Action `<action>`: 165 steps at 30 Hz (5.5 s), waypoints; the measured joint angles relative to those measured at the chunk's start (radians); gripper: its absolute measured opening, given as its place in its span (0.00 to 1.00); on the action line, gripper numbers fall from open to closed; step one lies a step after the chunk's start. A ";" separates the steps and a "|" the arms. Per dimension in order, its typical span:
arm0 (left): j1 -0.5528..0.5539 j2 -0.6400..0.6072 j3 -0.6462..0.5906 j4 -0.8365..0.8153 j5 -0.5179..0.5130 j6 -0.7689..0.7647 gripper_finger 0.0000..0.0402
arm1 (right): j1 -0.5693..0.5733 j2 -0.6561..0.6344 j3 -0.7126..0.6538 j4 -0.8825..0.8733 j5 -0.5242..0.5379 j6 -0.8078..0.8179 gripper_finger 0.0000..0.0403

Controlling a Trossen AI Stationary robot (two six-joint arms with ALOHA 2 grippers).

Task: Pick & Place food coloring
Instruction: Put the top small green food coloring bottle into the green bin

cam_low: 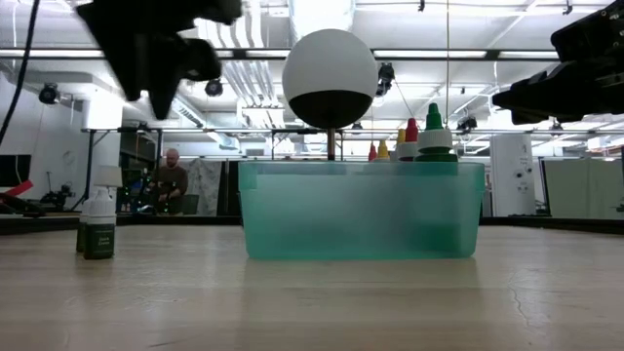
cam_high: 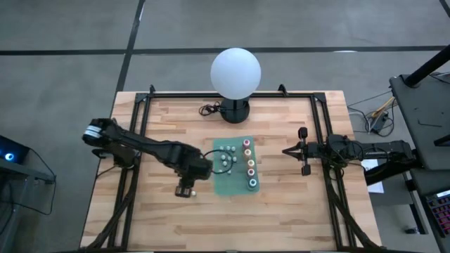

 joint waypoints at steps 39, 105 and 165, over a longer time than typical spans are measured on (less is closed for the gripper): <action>-0.096 -0.224 -0.277 0.209 -0.061 0.293 0.33 | 0.000 0.000 0.000 0.000 0.000 -0.001 0.02; -0.084 0.003 -0.404 0.365 -0.052 0.398 0.33 | 0.000 0.000 0.000 0.000 0.000 0.000 0.02; 0.068 0.177 0.163 0.122 -0.031 0.258 0.12 | 0.000 0.000 0.000 0.000 0.000 -0.001 0.02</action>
